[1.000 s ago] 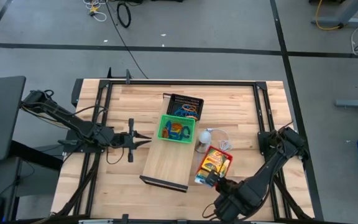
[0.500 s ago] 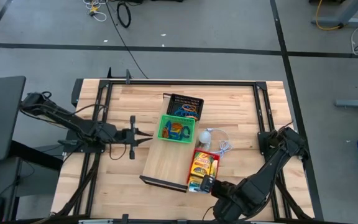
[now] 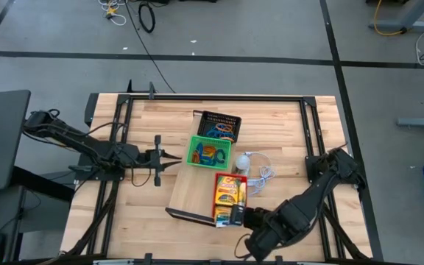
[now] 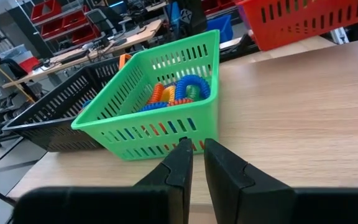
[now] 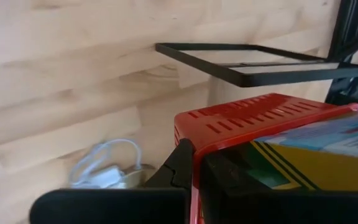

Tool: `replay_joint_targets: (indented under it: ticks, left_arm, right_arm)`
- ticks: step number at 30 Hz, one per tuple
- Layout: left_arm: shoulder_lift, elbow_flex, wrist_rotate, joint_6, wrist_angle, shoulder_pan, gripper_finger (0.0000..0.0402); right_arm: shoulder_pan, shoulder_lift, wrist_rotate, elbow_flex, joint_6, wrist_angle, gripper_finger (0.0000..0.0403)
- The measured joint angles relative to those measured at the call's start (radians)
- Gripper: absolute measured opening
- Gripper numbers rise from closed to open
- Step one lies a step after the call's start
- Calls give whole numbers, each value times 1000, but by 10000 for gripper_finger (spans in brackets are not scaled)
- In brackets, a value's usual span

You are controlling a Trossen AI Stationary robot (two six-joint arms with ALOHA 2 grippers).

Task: Pick & Place Office Desk Supplies
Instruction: Put the red bin on the shelf

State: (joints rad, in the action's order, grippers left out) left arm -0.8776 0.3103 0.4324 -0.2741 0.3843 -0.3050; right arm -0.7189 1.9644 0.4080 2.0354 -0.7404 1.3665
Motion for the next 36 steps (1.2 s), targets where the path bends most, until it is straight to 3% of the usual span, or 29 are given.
replay_joint_targets:
  ticks: [12,36]
  left_arm:
    - [0,0,0,38,-19,-1,50]
    - [0,0,3,50,-25,-1,50]
  right_arm:
    - [93,0,-92,0,-241,-84,9]
    - [278,0,-321,0,-484,-199,9]
